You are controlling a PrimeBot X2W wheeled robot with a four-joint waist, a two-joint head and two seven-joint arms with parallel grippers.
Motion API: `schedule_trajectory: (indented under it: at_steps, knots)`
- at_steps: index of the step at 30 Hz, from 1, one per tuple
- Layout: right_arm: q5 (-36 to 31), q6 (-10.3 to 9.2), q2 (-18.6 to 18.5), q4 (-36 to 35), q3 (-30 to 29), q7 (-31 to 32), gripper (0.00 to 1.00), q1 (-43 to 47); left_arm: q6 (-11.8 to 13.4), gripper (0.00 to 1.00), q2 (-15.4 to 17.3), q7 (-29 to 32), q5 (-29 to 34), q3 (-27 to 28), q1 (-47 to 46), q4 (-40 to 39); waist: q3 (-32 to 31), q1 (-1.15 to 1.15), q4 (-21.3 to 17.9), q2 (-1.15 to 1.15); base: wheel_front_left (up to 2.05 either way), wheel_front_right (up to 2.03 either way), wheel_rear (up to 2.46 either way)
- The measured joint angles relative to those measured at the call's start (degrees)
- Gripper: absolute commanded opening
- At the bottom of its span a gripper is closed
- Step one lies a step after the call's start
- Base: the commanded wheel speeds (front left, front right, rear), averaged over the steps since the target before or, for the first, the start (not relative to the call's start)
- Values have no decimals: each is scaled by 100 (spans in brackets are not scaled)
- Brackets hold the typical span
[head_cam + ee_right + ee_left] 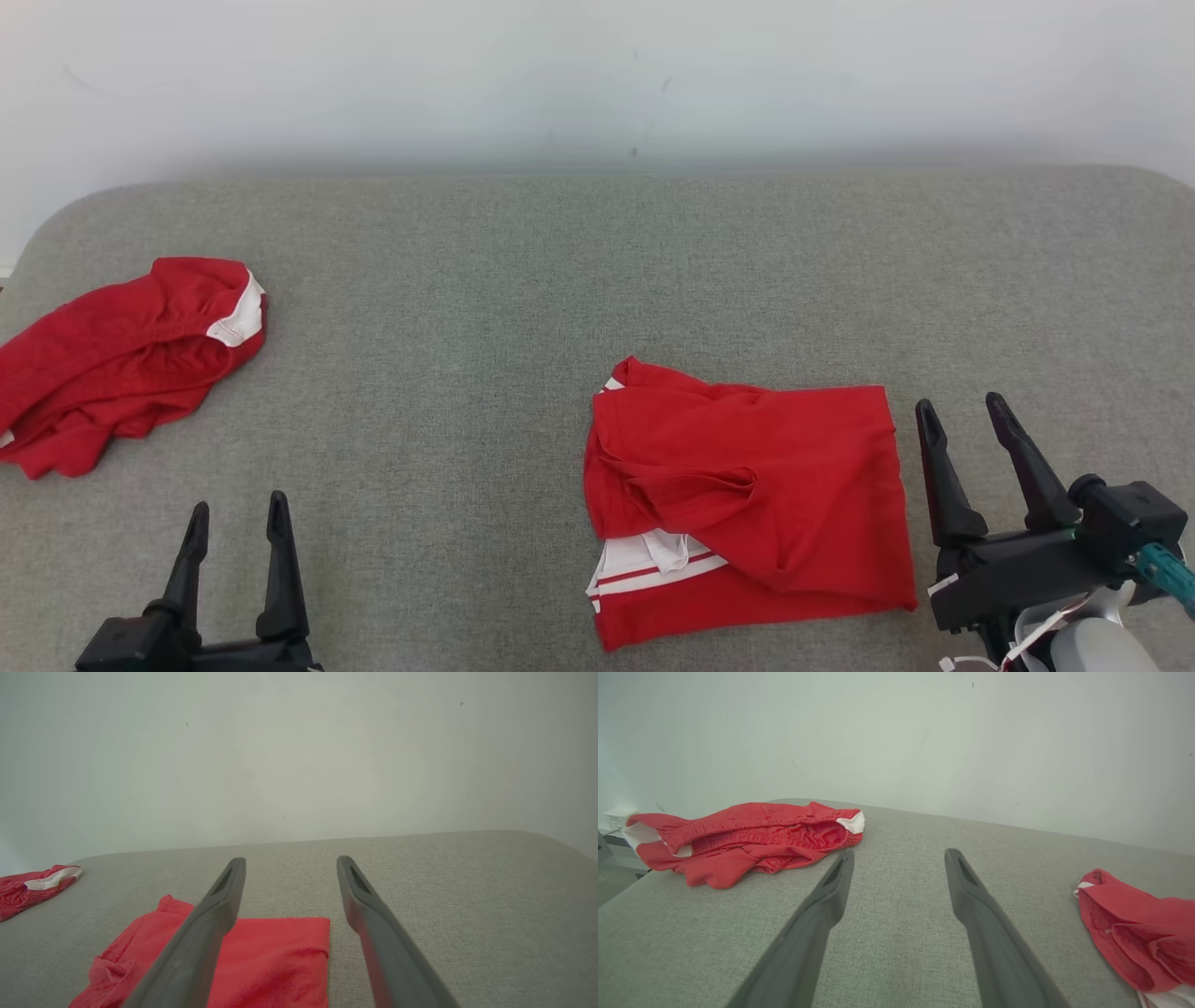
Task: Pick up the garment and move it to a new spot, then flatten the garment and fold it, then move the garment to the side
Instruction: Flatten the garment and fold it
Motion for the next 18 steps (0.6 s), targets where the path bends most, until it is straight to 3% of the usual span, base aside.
schedule_trajectory:
  at_steps: [1, 2, 3, 4, 18]
  knots:
    - [-38, 0, -22, 32, -14, -20, 100, 12, 0, 100, 3, 0, 0, 5, -2, 0, 13, 0, -1, 0, 0, 0, 0]
    - [-33, 0, -30, 88, -24, -26, 18, 11, 0, 100, 4, 0, 0, 11, -4, -3, 25, 0, -2, 0, 0, 0, 0]
    - [-33, 0, -38, 165, -19, -29, 18, 11, 0, 100, 4, 0, 0, 7, -7, -4, 35, 0, 0, 0, 0, 0, 0]
    - [-33, 0, -52, 240, 5, -43, 0, 10, 0, 100, 4, 0, 1, 3, -9, -5, 44, 0, 6, 0, 0, 0, 0]
    - [-58, 0, -222, 1978, 1018, -122, 0, -770, 0, 100, 1, 0, 4, -80, -121, 4, 152, 0, 271, 0, 0, 0, 0]
